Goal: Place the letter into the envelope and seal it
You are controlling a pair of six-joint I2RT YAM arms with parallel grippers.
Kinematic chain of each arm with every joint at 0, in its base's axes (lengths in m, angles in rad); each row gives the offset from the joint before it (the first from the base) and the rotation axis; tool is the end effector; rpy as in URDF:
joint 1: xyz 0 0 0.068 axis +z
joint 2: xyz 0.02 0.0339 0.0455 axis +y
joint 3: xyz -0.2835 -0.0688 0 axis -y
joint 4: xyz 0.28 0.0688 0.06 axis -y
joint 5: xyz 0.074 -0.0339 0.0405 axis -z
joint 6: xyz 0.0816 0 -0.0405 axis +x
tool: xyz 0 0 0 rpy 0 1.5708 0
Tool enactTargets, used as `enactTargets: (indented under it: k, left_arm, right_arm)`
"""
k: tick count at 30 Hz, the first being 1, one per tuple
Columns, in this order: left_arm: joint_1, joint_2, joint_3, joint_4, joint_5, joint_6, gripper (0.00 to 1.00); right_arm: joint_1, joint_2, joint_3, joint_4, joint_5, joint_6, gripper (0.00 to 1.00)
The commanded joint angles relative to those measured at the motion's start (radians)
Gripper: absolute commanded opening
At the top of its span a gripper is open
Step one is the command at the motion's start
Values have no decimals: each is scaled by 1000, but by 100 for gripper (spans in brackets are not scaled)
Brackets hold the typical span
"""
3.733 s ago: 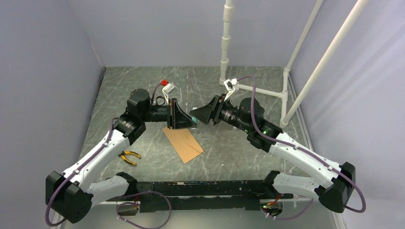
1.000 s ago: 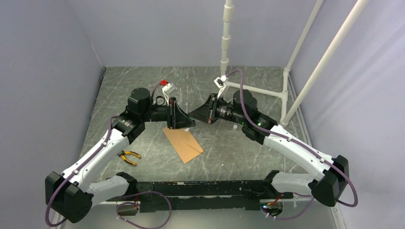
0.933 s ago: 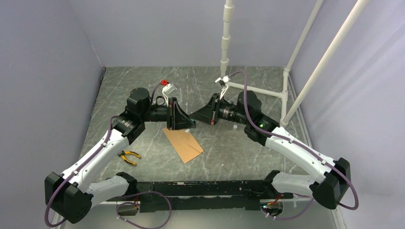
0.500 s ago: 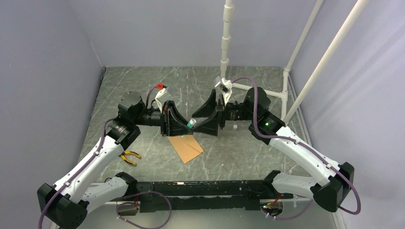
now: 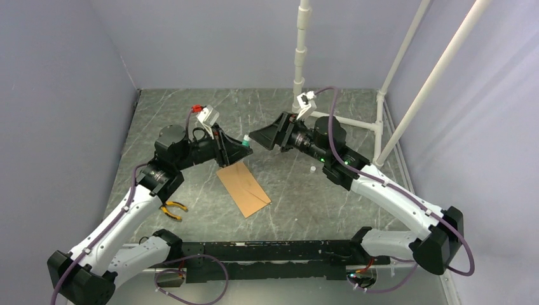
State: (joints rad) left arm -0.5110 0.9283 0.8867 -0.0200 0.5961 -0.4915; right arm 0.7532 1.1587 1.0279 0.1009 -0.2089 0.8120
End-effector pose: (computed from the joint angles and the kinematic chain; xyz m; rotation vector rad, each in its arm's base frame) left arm 0.2163 -0.1738 0.3801 0.5092 1.7006 -1.2300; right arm 0.2406 0.2488 0.3916 -0.1283 1.7784 1.3458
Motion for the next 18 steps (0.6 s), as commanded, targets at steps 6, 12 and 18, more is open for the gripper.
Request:
enactTargets:
  k: [6,12,18]
  left_arm:
    - [2,5,-14,44,-26,-28,2]
    - [2,2,-3,32,-26,-36,2]
    - [2,0,22,-18,-41,-34,2]
  right_arm:
    - [34,70,104,18,21,38,74]
    - [41,108,156,-25,-45,25,52]
    - [46,113,203,-74,-101,18,40]
